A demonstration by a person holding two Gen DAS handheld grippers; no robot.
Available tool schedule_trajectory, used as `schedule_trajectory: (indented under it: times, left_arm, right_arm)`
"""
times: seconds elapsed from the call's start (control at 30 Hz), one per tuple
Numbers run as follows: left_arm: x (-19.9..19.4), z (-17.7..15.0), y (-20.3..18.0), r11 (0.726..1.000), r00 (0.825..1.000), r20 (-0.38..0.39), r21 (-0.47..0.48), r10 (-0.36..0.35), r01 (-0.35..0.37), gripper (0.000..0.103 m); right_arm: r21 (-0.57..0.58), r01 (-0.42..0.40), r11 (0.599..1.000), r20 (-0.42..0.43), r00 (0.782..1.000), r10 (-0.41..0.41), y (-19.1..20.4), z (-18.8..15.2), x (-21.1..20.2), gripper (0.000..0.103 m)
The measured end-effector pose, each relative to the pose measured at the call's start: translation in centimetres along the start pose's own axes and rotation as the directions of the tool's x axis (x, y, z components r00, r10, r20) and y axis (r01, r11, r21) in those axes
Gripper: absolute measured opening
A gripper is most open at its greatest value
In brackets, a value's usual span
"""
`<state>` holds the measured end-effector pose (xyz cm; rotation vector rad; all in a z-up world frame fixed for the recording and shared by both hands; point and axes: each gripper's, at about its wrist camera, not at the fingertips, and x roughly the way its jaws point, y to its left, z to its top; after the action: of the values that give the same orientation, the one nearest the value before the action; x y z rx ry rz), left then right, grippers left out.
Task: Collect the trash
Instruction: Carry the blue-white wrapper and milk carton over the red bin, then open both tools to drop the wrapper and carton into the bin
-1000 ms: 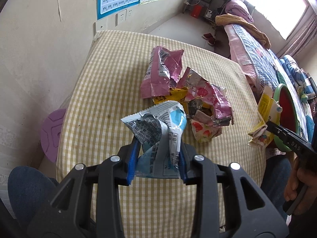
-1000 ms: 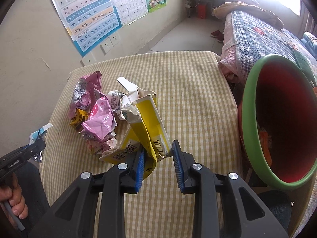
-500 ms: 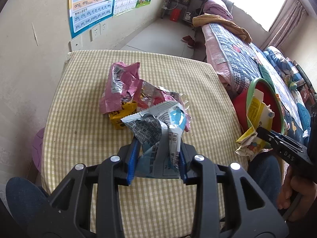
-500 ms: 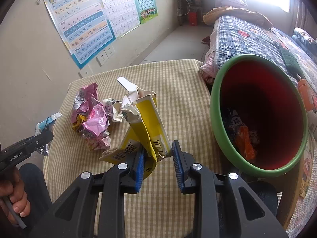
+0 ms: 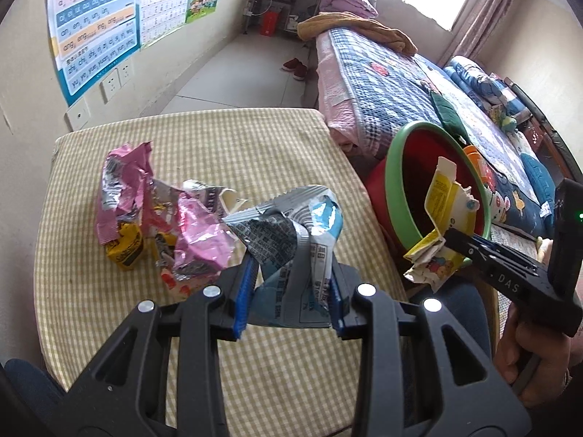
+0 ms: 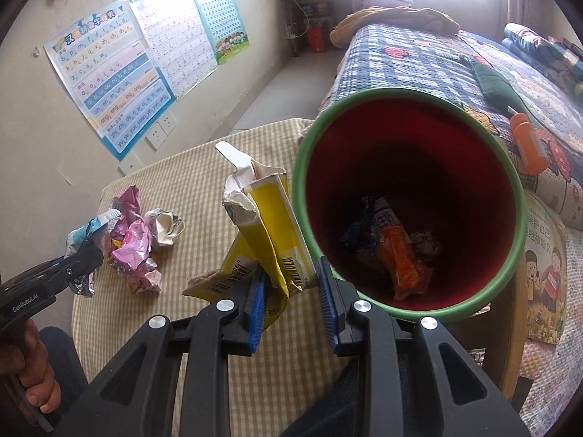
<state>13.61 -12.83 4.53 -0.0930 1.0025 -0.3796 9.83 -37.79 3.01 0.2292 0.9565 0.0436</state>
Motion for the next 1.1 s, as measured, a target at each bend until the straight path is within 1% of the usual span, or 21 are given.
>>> schedule_trajectory:
  times: [0.27,0.5,0.73,1.0,1.1]
  left_arm:
    - [2.1,1.3,-5.5,0.994,0.997,-0.015,0.080,-0.077,0.078,0.033]
    - [4.1,2.2,-9.2,0.984,0.992,-0.044,0.128,-0.115,0.120,0.033]
    - [5.7,4.6,-13.0,0.971,0.987,-0.043,0.177,-0.155,0.160,0.033]
    - [7.7,7.1,-16.7,0.956,0.982,-0.046,0.226,-0.182,0.188,0.033]
    - [8.4,7.9,-18.0,0.950,0.979,-0.059,0.238,-0.196,0.205,0.035]
  right_arm:
    - [0.067,0.054,0.996,0.025,0.998,-0.056,-4.8,0.5,-1.1,0.026]
    - [0.114,0.088,0.990,0.058,0.994,-0.095,-8.0,1.3,-2.0,0.026]
    - [0.127,0.116,0.985,0.096,0.987,-0.129,-10.5,2.6,-2.4,0.026]
    - [0.160,0.114,0.980,0.090,0.987,-0.130,-13.1,3.1,-1.6,0.027]
    - [0.166,0.111,0.980,0.082,0.989,-0.126,-13.6,3.0,-1.3,0.029]
